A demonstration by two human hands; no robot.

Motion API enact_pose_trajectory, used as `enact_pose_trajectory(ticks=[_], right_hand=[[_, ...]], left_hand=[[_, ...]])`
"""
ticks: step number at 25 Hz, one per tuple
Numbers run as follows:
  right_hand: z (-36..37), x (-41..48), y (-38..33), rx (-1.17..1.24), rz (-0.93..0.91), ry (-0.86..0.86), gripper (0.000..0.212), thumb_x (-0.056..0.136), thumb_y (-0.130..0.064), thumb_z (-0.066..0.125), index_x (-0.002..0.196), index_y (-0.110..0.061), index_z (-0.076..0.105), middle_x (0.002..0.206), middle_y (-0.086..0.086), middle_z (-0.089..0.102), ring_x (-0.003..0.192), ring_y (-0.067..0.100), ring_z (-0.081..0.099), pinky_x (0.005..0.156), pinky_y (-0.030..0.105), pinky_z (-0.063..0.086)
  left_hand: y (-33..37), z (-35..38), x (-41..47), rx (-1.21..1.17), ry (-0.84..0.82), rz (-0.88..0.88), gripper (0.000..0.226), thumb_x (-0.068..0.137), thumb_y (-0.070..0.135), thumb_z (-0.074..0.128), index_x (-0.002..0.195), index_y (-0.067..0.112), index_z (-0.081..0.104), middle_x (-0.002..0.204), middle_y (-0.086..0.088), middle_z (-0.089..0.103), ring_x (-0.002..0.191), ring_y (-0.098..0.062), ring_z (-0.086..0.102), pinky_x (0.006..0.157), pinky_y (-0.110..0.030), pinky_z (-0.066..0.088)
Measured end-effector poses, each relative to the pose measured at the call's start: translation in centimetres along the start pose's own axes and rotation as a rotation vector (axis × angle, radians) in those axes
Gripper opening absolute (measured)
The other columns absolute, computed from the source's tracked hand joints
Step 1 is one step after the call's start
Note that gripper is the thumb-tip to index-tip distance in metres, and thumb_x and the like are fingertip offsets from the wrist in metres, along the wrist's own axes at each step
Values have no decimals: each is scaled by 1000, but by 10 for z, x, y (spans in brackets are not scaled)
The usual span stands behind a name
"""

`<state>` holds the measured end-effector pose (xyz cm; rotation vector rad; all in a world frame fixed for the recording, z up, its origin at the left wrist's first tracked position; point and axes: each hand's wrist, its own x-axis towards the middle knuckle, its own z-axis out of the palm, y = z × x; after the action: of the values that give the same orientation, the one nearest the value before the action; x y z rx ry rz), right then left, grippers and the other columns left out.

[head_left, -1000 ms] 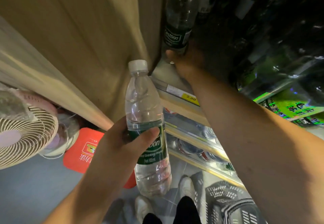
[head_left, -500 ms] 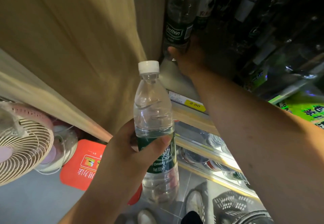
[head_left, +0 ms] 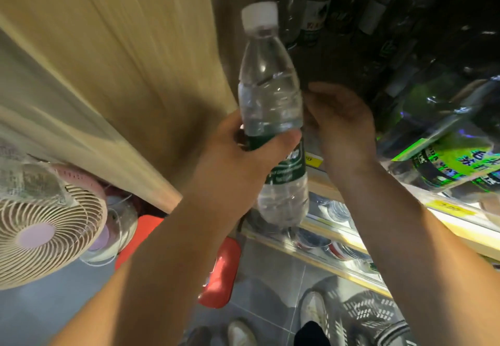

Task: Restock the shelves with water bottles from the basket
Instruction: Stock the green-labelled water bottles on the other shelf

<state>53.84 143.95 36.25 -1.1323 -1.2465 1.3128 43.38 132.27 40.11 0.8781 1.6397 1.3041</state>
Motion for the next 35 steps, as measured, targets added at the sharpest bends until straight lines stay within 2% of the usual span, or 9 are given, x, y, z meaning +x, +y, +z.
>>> enact_pose_trajectory(ticks=[3, 7, 10, 20, 22, 25, 28, 32, 35], right_hand=[[-15, -37, -11, 37, 11, -94, 22, 87, -3, 62, 107, -11, 65, 96, 5, 70, 89, 18, 66, 83, 33, 54], [-26, -53, -11, -117, -152, -333, 58, 73, -27, 71, 127, -31, 49, 118, -4, 63, 108, 12, 61, 94, 37, 50], [-27, -38, -8, -289, -178, -343, 82, 71, -23, 79, 141, -30, 36, 126, -11, 59, 114, 6, 59, 96, 40, 51], [-14, 3, 10, -198, -190, -106, 85, 71, -4, 79, 142, -15, 35, 121, -12, 60, 113, 1, 58, 97, 28, 50], [-8, 10, 16, -203, -159, -87, 84, 71, 1, 77, 141, -17, 35, 113, -14, 60, 106, -1, 58, 91, 21, 51], [-1, 23, 21, -217, -107, -46, 87, 71, -3, 79, 143, -19, 33, 108, -18, 56, 106, 3, 56, 95, 26, 50], [0, 39, 24, -244, -77, -14, 87, 74, -9, 79, 145, -19, 29, 106, -19, 54, 105, 4, 54, 93, 24, 48], [-4, 52, 29, -281, -56, -10, 82, 81, -10, 73, 146, -16, 24, 111, -14, 49, 103, 2, 47, 65, -5, 36], [1, 63, 33, -307, -67, 7, 80, 80, -6, 73, 144, -9, 25, 113, -10, 49, 105, 4, 48, 71, 2, 40]], left_hand=[[9, 7, 16, -135, -3, 3, 28, 79, 21, 76, 106, 20, 68, 93, 5, 75, 85, -8, 72, 69, -22, 56], [16, 13, 34, -140, -14, 57, 34, 79, 20, 75, 111, 12, 66, 97, -4, 74, 90, -18, 72, 83, -42, 58], [23, 22, 42, -111, -4, 90, 38, 75, 21, 79, 109, 14, 64, 97, -1, 74, 90, -15, 72, 84, -41, 58], [20, 36, 76, -78, -94, 219, 48, 77, 15, 75, 123, 13, 60, 109, -5, 72, 104, -16, 67, 94, -37, 53], [14, 33, 81, -129, -112, 195, 40, 82, 5, 69, 121, 10, 60, 105, -6, 72, 98, -13, 68, 87, -28, 55], [4, 31, 86, -70, -4, 133, 35, 86, 1, 64, 121, 7, 60, 95, 0, 71, 82, -4, 65, 72, -15, 51], [-7, 32, 94, 6, 94, 79, 46, 84, 8, 69, 128, 10, 56, 105, 0, 68, 94, -8, 64, 85, -21, 53], [-17, 35, 108, 4, 151, 36, 61, 73, 18, 76, 129, 15, 54, 113, 0, 67, 105, -20, 65, 93, -42, 53], [-19, 42, 121, -8, 216, 99, 61, 71, 8, 78, 127, 4, 54, 115, -11, 67, 109, -26, 63, 97, -38, 49]])
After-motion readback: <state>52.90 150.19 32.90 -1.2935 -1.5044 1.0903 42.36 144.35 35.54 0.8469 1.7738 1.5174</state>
